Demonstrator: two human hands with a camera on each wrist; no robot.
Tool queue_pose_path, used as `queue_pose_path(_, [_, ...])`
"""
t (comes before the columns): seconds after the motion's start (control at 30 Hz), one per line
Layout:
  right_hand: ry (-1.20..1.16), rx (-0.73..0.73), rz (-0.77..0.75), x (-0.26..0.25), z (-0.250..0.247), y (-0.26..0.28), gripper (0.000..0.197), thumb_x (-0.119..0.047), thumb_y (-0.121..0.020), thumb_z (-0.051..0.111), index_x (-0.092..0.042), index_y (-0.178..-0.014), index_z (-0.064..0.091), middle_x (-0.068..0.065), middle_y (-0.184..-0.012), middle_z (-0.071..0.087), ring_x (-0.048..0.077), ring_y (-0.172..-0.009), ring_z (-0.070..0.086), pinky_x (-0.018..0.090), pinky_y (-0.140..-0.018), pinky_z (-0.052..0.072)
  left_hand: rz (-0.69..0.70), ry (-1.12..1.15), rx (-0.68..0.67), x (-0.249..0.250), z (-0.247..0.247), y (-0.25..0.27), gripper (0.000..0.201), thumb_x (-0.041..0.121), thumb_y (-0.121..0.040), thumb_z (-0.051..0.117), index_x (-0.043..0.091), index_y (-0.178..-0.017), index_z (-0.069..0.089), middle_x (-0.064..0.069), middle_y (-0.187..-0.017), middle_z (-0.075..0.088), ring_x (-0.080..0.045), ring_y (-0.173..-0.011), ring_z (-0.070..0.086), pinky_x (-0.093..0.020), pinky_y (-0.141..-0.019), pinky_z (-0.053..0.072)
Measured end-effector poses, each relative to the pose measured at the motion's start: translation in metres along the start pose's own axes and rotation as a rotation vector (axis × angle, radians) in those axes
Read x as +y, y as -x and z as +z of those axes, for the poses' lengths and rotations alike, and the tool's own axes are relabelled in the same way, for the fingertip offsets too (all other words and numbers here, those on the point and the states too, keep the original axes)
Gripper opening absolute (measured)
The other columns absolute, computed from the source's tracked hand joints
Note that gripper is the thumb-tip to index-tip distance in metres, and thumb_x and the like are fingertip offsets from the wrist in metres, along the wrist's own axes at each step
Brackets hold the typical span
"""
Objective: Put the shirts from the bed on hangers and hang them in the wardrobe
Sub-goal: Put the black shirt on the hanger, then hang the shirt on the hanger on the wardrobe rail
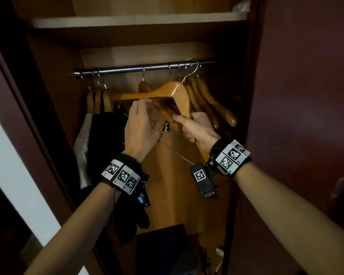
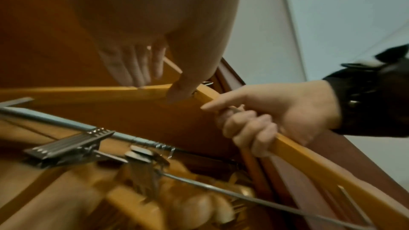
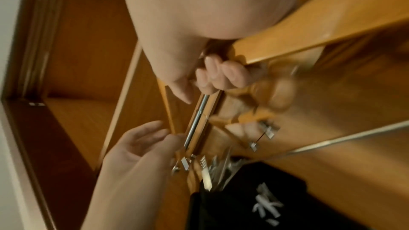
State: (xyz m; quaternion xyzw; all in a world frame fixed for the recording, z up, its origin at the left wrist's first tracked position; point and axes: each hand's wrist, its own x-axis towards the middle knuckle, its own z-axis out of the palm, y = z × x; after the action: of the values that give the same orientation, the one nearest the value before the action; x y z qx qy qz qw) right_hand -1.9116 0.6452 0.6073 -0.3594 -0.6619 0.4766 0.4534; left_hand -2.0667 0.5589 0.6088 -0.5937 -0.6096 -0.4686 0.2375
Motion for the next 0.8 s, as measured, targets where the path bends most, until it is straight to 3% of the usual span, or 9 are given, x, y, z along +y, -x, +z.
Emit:
queue_pose_path(0.1, [0.076,0.003,-0.012,0.007,-0.053,0.041,0.029,-0.039,-0.096,0.074,-0.010,-0.096,0.069,-0.007,-0.056,0.052,0.006,-0.043,0.043,0.024,-0.042,0.033,0.006,-0.166,0.036,0.041,0.007,0.011,0.067,0.020,-0.085,0.075,0.009,-0.144,0.046,-0.014,-0.146,0.047,-0.031,-0.137,0.043,-0.045,-0.114,0.039])
queue_pose_path(0.17, [0.153,0.031,-0.016,0.014,-0.091,0.067,0.030,-0.042,-0.093,0.076,-0.013,-0.092,0.072,-0.012,-0.053,0.055,0.004,-0.043,0.048,0.025,-0.047,0.037,0.030,-0.265,0.024,0.070,0.014,0.020,0.056,0.034,-0.094,0.066,0.010,-0.141,0.049,-0.014,-0.147,0.049,-0.035,-0.141,0.040,-0.050,-0.118,0.029])
queue_pose_path(0.27, [0.310,0.151,-0.034,0.027,-0.153,0.106,0.033,-0.041,-0.093,0.076,-0.021,-0.068,0.066,-0.012,-0.050,0.062,0.003,-0.046,0.058,0.028,-0.057,0.045,0.098,-0.221,-0.080,0.120,0.031,0.042,0.033,0.041,-0.102,0.053,0.011,-0.108,0.062,-0.014,-0.108,0.068,-0.036,-0.109,0.059,-0.052,-0.101,0.037])
queue_pose_path(0.33, [0.428,0.238,-0.052,0.034,-0.191,0.132,0.038,-0.039,-0.092,0.077,-0.022,-0.061,0.063,-0.008,-0.052,0.066,0.002,-0.047,0.061,0.025,-0.056,0.046,0.131,-0.109,-0.177,0.155,0.045,0.066,0.029,0.041,-0.104,0.055,0.013,-0.099,0.060,-0.011,-0.091,0.067,-0.035,-0.091,0.064,-0.048,-0.087,0.043])
queue_pose_path(0.4, [0.494,0.315,-0.057,0.042,-0.228,0.159,0.030,-0.034,-0.088,0.081,-0.021,-0.067,0.065,-0.009,-0.062,0.069,0.000,-0.055,0.064,0.021,-0.055,0.047,0.174,-0.012,-0.272,0.193,0.065,0.092,0.026,0.039,-0.104,0.059,0.014,-0.096,0.058,-0.011,-0.084,0.067,-0.035,-0.081,0.065,-0.042,-0.073,0.044])
queue_pose_path(0.47, [0.511,0.430,-0.024,0.054,-0.264,0.190,0.018,-0.029,-0.082,0.085,-0.022,-0.087,0.069,-0.008,-0.081,0.074,0.008,-0.075,0.071,0.026,-0.067,0.053,0.208,0.051,-0.363,0.236,0.089,0.117,0.022,0.034,-0.101,0.065,0.016,-0.092,0.057,-0.011,-0.082,0.068,-0.037,-0.078,0.067,-0.037,-0.066,0.038])
queue_pose_path(0.63, [0.597,0.854,0.168,0.098,-0.364,0.279,0.037,-0.035,-0.085,0.079,-0.026,-0.117,0.064,0.002,-0.105,0.076,0.032,-0.103,0.070,0.036,-0.079,0.050,0.332,0.252,-0.590,0.357,0.162,0.170,0.033,0.048,-0.103,0.057,0.024,-0.082,0.048,0.002,-0.068,0.057,-0.034,-0.072,0.066,-0.037,-0.058,0.041])
queue_pose_path(0.73, [0.565,1.006,0.286,0.126,-0.429,0.332,0.035,-0.042,-0.081,0.082,-0.025,-0.108,0.067,0.004,-0.104,0.076,0.034,-0.101,0.071,0.045,-0.086,0.057,0.432,0.397,-0.686,0.433,0.207,0.206,0.021,0.039,-0.102,0.060,0.021,-0.092,0.060,-0.002,-0.078,0.065,-0.033,-0.079,0.067,-0.036,-0.063,0.040])
queue_pose_path(0.8, [0.565,1.101,0.334,0.141,-0.473,0.370,0.034,-0.043,-0.078,0.085,-0.024,-0.102,0.068,0.002,-0.099,0.076,0.030,-0.095,0.072,0.050,-0.085,0.060,0.512,0.554,-0.695,0.480,0.236,0.232,0.018,0.027,-0.097,0.066,0.017,-0.112,0.063,-0.006,-0.102,0.068,-0.033,-0.099,0.064,-0.041,-0.081,0.047])
